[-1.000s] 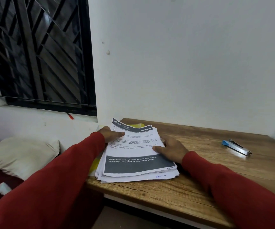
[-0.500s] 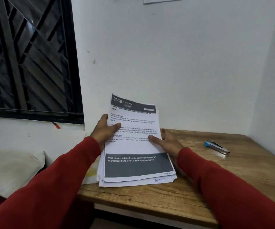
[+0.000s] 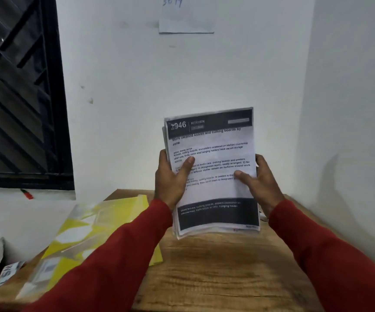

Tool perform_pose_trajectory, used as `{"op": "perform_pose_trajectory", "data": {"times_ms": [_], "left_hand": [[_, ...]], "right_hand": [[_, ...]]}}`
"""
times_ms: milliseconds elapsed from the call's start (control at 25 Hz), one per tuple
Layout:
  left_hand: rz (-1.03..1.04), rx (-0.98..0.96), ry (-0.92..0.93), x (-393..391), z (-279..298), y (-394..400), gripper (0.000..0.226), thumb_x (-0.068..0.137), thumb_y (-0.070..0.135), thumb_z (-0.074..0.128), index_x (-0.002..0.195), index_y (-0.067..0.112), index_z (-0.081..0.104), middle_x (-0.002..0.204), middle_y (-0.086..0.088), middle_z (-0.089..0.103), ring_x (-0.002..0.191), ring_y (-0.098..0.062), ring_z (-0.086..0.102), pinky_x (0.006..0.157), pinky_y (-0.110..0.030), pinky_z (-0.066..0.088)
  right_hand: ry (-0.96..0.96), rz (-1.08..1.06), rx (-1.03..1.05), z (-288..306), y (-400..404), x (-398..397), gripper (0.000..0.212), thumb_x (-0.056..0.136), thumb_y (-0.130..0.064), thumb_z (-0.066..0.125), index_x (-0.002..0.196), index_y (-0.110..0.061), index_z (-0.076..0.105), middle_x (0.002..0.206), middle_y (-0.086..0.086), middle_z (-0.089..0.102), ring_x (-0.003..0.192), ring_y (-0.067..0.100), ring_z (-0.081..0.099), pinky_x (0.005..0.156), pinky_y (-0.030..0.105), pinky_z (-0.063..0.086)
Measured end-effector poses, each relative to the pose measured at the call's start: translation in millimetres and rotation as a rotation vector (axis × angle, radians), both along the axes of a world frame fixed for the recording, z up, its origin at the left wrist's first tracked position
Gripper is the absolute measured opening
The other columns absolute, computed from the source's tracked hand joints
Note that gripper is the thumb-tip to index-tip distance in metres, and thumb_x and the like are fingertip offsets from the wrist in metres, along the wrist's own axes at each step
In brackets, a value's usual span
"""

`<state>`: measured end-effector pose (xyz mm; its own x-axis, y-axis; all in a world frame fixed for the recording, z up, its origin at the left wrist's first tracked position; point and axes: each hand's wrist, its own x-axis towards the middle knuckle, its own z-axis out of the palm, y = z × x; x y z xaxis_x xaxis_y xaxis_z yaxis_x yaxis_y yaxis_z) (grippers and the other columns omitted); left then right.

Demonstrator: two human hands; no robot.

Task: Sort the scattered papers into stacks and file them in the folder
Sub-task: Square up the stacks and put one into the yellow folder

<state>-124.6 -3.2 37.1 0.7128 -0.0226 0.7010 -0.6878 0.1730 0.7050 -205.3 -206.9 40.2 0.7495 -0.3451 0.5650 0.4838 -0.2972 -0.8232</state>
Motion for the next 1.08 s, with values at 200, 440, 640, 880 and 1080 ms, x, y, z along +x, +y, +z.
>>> {"op": "perform_pose_trajectory", "data": {"times_ms": [200, 440, 640, 880, 1080], "left_hand": [[-0.02, 0.119, 0.018, -4.9, -28.5, -18.3, 0.035, 0.093, 0.031, 0.067, 0.121, 0.023, 0.047, 0.107, 0.012, 0.067, 0.091, 0.003, 0.068, 0.071, -0.018, 0.058], [-0.036, 0.131, 0.016, -8.0, -23.9, -20.5, 0.027, 0.098, 0.022, 0.06, 0.121, 0.017, 0.048, 0.106, 0.011, 0.066, 0.09, 0.002, 0.068, 0.068, -0.017, 0.056], [-0.064, 0.206, 0.095, -5.2, -38.1, -18.5, 0.027, 0.097, 0.028, 0.06, 0.12, 0.022, 0.047, 0.11, 0.01, 0.067, 0.089, 0.005, 0.068, 0.068, -0.017, 0.056], [-0.054, 0.266, 0.182, 8.3, -47.3, -18.3, 0.026, 0.095, 0.026, 0.064, 0.121, 0.027, 0.057, 0.115, 0.009, 0.07, 0.103, -0.004, 0.066, 0.088, -0.025, 0.054], [-0.327, 0.341, 0.616, 14.7, -49.7, -11.6, 0.035, 0.086, 0.01, 0.075, 0.12, 0.008, 0.064, 0.12, -0.012, 0.071, 0.106, -0.029, 0.07, 0.097, -0.05, 0.053]], "right_hand": [[0.031, 0.006, 0.035, -14.7, -19.8, -14.3, 0.041, 0.093, -0.017, 0.066, 0.129, -0.021, 0.048, 0.119, -0.006, 0.067, 0.102, 0.006, 0.068, 0.079, 0.022, 0.058], [0.036, -0.019, 0.003, -16.8, -15.6, -9.5, 0.035, 0.097, -0.009, 0.059, 0.115, -0.037, 0.049, 0.117, -0.012, 0.066, 0.103, 0.005, 0.066, 0.077, 0.021, 0.056], [0.117, 0.039, 0.046, -37.0, -23.6, -8.0, 0.035, 0.096, -0.013, 0.06, 0.123, -0.034, 0.05, 0.121, -0.01, 0.067, 0.107, 0.007, 0.066, 0.085, 0.026, 0.055], [0.195, -0.013, 0.017, -35.0, -26.6, -10.8, 0.036, 0.092, -0.006, 0.064, 0.12, -0.028, 0.058, 0.118, -0.003, 0.07, 0.105, 0.013, 0.067, 0.093, 0.035, 0.053], [0.428, 0.027, -0.019, -31.1, -46.1, -22.9, 0.03, 0.089, 0.003, 0.064, 0.107, -0.021, 0.064, 0.099, -0.005, 0.074, 0.079, 0.008, 0.07, 0.062, 0.014, 0.053]]}}
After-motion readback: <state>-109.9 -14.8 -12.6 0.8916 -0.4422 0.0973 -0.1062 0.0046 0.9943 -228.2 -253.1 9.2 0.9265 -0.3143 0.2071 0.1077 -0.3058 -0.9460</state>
